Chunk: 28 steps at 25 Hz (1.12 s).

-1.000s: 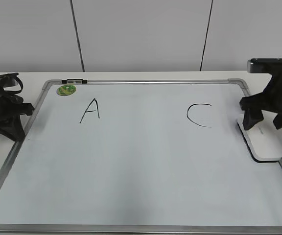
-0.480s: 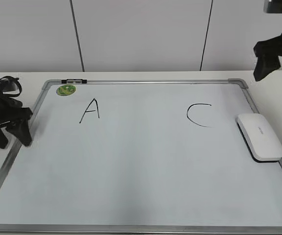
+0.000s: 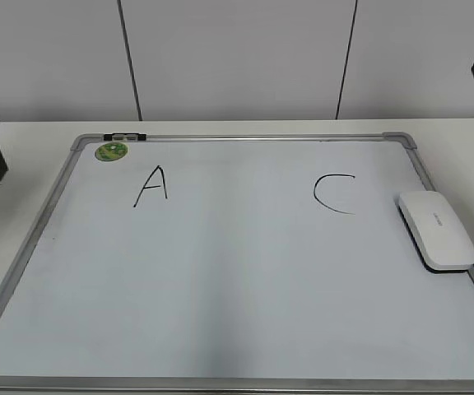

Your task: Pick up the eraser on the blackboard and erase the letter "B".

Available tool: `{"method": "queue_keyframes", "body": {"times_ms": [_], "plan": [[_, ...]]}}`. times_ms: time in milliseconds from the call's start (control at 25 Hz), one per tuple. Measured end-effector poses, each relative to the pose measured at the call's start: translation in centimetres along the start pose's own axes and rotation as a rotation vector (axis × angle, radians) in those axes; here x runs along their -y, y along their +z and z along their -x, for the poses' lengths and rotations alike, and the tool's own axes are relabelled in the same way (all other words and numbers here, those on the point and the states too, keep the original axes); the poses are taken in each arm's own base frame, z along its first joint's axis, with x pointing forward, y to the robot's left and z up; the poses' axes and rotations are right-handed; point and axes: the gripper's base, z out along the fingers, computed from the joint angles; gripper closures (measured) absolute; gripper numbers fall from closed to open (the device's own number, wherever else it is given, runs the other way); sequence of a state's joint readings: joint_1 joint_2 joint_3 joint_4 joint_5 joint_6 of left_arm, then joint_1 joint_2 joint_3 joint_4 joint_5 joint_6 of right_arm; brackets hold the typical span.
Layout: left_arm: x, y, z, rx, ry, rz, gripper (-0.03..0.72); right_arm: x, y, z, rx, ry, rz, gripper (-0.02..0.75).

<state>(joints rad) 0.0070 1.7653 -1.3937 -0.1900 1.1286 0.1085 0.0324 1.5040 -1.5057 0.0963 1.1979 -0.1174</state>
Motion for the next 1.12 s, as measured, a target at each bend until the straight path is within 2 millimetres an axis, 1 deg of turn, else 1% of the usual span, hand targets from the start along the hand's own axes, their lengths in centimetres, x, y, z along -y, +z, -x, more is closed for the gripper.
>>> {"method": "queue_keyframes", "body": {"times_ms": [160,320,400,480,560,640,720,760,800,880,1040,1120], "plan": [[0.7,-5.2,-2.2,0.058,0.02,0.035,0.18,-0.6,-3.5,-1.2,0.056,-0.003,0.018,0.143],[1.4,-10.4,-4.7,0.201,0.026,0.064,0.18,-1.2,-6.7,-2.5,0.133,-0.01,0.026,0.144],[1.9,-13.2,-6.5,0.28,0.029,0.071,0.18,-1.4,-8.2,-3.3,0.169,-0.014,0.027,0.144],[2.4,-15.5,-8.3,0.352,0.041,0.073,0.18,-1.7,-9.6,-4.4,0.206,-0.015,0.036,0.144],[3.2,-17.1,-10.6,0.413,0.062,0.067,0.18,-2.1,-10.8,-5.8,0.234,-0.016,0.048,0.144],[3.9,-17.9,-12.7,0.445,0.088,0.056,0.18,-2.4,-11.9,-7.4,0.264,-0.018,0.056,0.144],[4.2,-18.2,-14.8,0.463,0.11,0.05,0.18,-2.6,-12.9,-9.3,0.293,-0.02,0.055,0.144],[4.2,-18.3,-15.5,0.473,0.112,0.051,0.18,-2.7,-13.4,-10.4,0.309,-0.022,0.052,0.144],[4.2,-18.4,-16.5,0.483,0.108,0.055,0.18,-2.8,-13.5,-11.4,0.312,-0.023,0.049,0.144],[4.0,-18.5,-18.1,0.5,0.091,0.067,0.18,-2.9,-14.1,-14.0,0.337,-0.03,0.028,0.144],[3.7,-18.1,-21.2,0.529,0.082,0.067,0.18,-3.0,-13.8,-18.8,0.36,-0.037,-0.005,0.145],[3.5,-17.7,-22.9,0.54,0.081,0.069,0.18,-3.0,-12.9,-20.7,0.347,-0.039,-0.02,0.146]]}}
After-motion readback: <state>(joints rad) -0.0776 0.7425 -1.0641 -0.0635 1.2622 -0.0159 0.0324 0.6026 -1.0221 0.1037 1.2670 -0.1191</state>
